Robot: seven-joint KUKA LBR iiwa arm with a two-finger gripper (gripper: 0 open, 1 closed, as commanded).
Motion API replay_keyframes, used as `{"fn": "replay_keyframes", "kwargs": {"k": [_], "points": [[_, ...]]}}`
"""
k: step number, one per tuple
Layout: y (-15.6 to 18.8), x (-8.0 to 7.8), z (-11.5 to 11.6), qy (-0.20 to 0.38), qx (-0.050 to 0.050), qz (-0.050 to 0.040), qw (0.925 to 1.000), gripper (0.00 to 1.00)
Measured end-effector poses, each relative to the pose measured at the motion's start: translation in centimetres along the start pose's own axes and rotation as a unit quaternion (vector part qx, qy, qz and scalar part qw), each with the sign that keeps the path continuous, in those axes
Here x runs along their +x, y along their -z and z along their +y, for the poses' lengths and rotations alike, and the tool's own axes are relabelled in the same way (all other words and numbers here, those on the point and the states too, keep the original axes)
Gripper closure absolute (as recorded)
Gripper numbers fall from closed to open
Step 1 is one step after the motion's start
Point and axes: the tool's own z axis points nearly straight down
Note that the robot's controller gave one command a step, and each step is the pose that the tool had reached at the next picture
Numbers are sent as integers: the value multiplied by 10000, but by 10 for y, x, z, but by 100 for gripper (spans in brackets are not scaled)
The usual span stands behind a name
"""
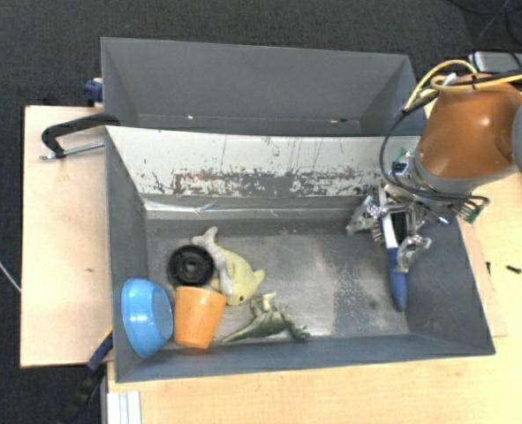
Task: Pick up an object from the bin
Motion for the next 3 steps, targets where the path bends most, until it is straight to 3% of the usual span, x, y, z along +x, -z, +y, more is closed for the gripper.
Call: {"fn": "replay_keyframes", "kwargs": {"k": [1, 2, 3], "points": [[4, 7, -15, 1156, 73, 27, 9933, 0], [6, 9, -17, 1142, 82, 40, 9934, 100], [115, 16, -14, 1206, 144, 17, 9926, 100]]}}
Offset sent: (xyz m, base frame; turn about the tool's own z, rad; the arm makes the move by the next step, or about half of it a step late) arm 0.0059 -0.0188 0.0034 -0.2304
